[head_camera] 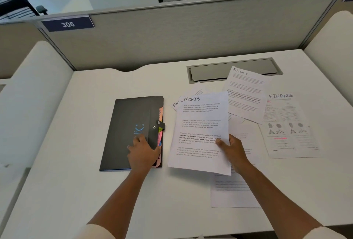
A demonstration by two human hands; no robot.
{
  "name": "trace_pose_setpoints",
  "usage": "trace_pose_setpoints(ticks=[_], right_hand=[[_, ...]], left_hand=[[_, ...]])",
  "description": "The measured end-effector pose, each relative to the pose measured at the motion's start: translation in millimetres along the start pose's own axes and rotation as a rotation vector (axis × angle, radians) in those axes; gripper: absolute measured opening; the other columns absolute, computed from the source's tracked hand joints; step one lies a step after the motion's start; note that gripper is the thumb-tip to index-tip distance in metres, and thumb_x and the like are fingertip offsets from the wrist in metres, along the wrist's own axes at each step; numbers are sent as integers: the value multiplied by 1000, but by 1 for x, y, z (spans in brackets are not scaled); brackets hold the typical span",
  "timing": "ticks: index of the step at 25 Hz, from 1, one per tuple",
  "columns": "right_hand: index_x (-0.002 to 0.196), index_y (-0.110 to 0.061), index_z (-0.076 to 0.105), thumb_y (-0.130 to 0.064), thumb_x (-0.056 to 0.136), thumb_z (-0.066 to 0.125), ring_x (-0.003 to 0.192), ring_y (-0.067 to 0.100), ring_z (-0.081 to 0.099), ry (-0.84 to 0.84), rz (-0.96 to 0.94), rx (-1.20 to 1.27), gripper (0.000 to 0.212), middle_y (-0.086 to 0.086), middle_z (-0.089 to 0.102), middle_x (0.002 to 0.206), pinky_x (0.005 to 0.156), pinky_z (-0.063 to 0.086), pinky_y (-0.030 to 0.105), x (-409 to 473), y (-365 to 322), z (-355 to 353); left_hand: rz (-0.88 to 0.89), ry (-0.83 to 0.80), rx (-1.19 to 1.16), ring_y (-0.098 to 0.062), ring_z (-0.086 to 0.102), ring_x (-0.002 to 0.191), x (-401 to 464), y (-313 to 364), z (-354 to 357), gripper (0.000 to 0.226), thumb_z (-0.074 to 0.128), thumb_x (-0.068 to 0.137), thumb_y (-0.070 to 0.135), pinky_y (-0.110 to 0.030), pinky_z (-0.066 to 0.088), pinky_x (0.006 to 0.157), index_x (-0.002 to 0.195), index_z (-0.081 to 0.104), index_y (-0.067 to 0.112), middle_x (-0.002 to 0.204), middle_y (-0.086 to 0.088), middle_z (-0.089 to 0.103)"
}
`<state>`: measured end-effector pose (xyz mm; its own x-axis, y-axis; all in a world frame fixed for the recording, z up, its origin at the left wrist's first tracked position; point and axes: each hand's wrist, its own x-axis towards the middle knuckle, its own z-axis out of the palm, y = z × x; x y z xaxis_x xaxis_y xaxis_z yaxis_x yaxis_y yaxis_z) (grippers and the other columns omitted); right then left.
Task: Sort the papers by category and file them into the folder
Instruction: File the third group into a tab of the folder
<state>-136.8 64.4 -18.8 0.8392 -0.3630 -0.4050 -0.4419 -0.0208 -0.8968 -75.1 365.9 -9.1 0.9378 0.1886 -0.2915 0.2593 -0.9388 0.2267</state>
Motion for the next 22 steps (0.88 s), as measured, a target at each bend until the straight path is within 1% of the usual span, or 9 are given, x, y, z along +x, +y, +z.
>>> trace_pose_setpoints(ticks=[2, 3, 5, 7, 9, 13, 15, 19, 22], right_hand=[[107, -26, 63, -27, 91, 66, 90, 23, 70, 12, -1, -17, 16, -2, 72, 104, 83, 58, 49, -1, 1, 4], [107, -27, 63, -28, 91, 66, 90, 23, 70, 16, 1, -24, 16, -2, 72, 104, 83, 58, 49, -2, 0, 7], [106, -28, 63, -28, 91, 66, 89, 23, 70, 20, 4, -28, 16, -2, 72, 103, 83, 58, 50, -3, -3, 11], [104, -29, 64, -28, 91, 66, 88, 23, 71, 30, 2, -18, 14, -3, 73, 101, 82, 58, 51, -3, -8, 13], [102, -31, 64, -28, 91, 66, 88, 23, 71, 51, -9, 0, 12, -4, 73, 99, 81, 58, 51, -2, -17, 14], [102, -32, 64, -29, 91, 63, 90, 22, 69, 83, -50, -15, 11, -6, 73, 101, 84, 57, 50, 1, -37, 27], [110, -29, 65, -29, 92, 62, 93, 22, 68, 93, -75, -27, 18, -4, 72, 106, 85, 57, 47, 1, -47, 38], [118, -17, 64, -25, 95, 59, 95, 19, 62, 133, -127, -82, 26, 0, 68, 113, 83, 52, 34, -5, -64, 68], [120, -14, 63, -24, 94, 59, 104, 22, 62, 132, -172, -125, 28, 3, 67, 120, 90, 52, 37, -11, -68, 90]], left_hand=[[43, -32, -9, -30, 62, 96, 0, 4, -6, 45, 57, 83, 48, -42, 57, 79, 112, 52, 15, 110, -8, 63], [63, -46, 6, -25, 63, 85, -1, 8, -11, 30, 55, 87, 41, -37, 58, 74, 103, 56, 15, 101, -6, 66], [95, -65, 76, -18, 61, 75, -3, 14, -18, 16, 51, 93, 29, -30, 55, 67, 96, 58, 15, 95, -4, 68], [125, -64, 145, -17, 62, 78, -3, 16, -24, 15, 51, 96, 26, -27, 52, 67, 100, 58, 13, 98, -5, 67], [144, -59, 177, -19, 66, 85, -4, 16, -30, 16, 51, 97, 24, -28, 54, 71, 103, 58, 12, 100, -7, 67], [124, -52, 138, -23, 66, 94, -6, 9, -41, 17, 47, 99, 20, -30, 54, 75, 104, 56, 8, 106, -12, 66], [103, -46, 99, -24, 66, 93, -8, 6, -46, 16, 45, 98, 17, -30, 53, 74, 103, 57, 6, 105, -13, 66], [43, -44, -23, -25, 65, 86, -10, 3, -55, 12, 45, 96, 11, -31, 53, 70, 95, 56, 7, 102, -13, 66], [47, -31, -90, -24, 66, 87, -13, 2, -56, 12, 46, 97, 15, -34, 58, 75, 98, 57, 9, 104, -11, 66]])
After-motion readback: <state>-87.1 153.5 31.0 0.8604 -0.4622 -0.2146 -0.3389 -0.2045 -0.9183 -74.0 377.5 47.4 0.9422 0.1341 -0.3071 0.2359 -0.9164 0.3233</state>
